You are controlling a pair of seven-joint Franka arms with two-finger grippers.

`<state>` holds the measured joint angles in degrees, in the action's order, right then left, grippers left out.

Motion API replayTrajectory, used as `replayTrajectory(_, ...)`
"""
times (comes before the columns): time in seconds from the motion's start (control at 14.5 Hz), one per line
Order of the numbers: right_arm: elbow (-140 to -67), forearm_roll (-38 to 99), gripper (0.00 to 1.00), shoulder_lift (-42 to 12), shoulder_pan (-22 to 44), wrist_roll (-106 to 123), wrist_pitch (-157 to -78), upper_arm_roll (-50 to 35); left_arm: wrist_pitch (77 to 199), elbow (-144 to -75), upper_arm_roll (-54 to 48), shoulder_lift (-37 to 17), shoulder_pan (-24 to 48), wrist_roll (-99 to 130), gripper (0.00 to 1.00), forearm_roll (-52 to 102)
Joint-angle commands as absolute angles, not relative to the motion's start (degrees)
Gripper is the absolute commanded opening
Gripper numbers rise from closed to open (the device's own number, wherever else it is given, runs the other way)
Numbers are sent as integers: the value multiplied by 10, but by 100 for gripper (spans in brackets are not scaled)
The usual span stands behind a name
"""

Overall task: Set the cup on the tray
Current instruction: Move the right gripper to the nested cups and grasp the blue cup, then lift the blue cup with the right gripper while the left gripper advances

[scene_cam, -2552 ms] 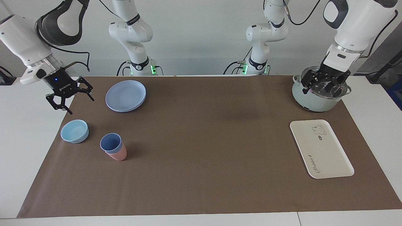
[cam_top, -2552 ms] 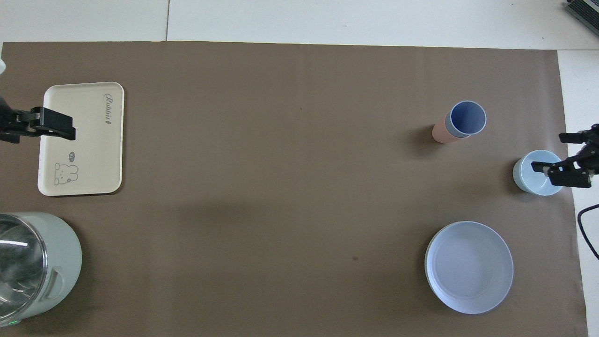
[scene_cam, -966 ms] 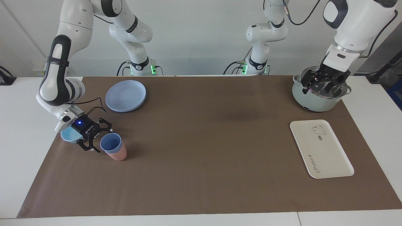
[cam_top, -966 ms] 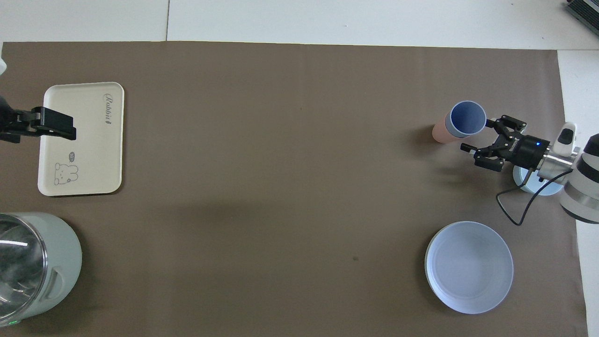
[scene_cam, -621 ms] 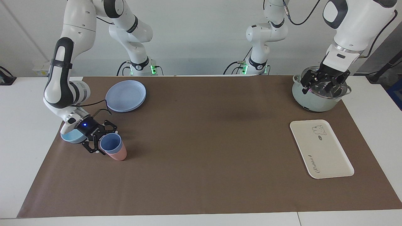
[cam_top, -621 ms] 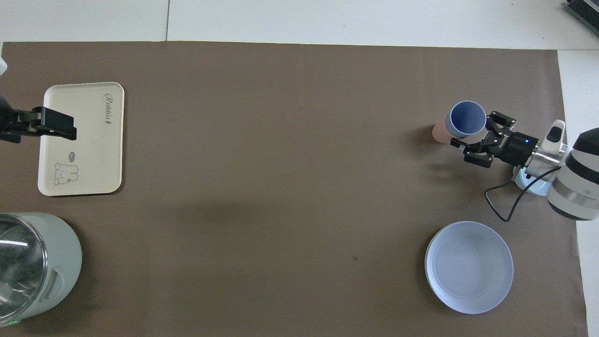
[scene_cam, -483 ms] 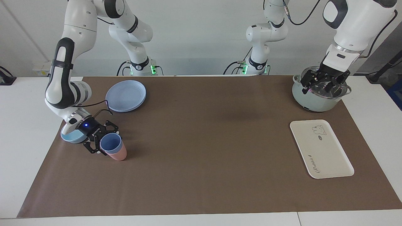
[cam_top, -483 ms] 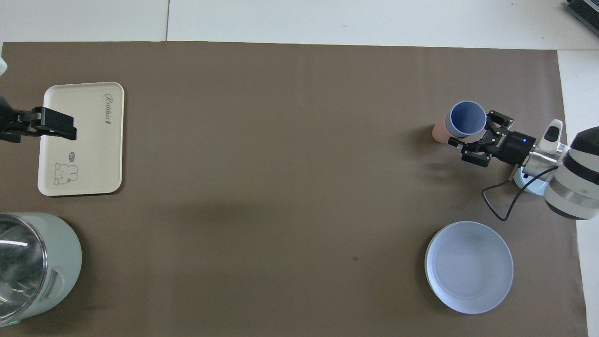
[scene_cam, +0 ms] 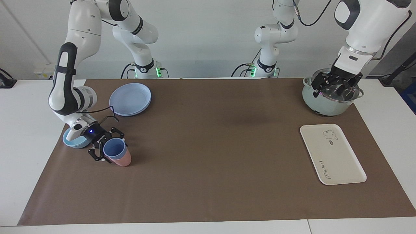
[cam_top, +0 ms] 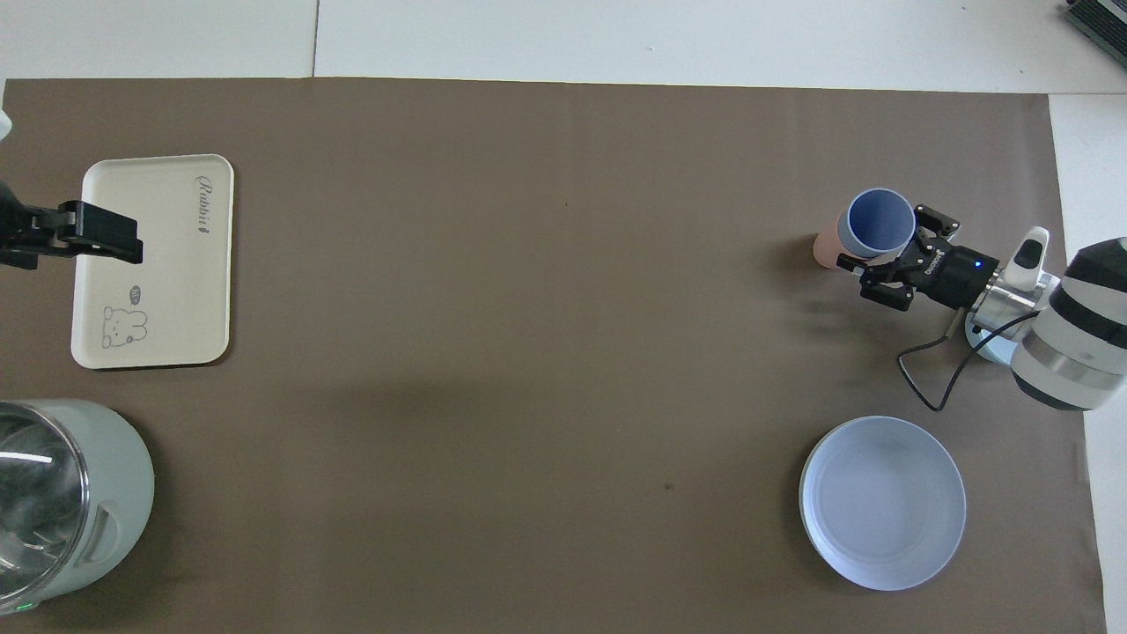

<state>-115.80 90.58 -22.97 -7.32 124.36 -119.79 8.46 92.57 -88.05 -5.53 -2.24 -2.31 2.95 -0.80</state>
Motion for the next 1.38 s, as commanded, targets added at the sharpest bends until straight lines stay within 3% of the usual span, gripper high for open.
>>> replayTrajectory(0.0,-1150,923,100,-236,-74,1259,-1204,80,928,-890,-54,-12,-22,38,100,-15)
replayTrajectory(0.41,-1151,923,99,-236,-65,1259,-1208,80,929,-890,-54,-12,-20,34,100,-15)
replayTrajectory(0.48,-1150,924,70,-236,-65,1259,-1208,81,929,-890,-54,-12,-19,34,100,-15)
replayTrajectory(0.55,-1150,924,12,-236,-65,1263,-1208,80,930,-890,-54,-12,-18,34,100,-15)
replayTrajectory(0.62,-1150,927,0,-236,-65,1264,-1208,80,932,-890,-54,-12,-18,33,100,-15)
replayTrajectory(1.03,-1130,910,0,-211,-53,1229,-1243,80,929,-891,-59,-12,-12,32,100,-11)
replayTrajectory(1.31,-1125,720,0,-130,1,988,-1332,82,930,-898,-60,-10,-12,38,100,72)
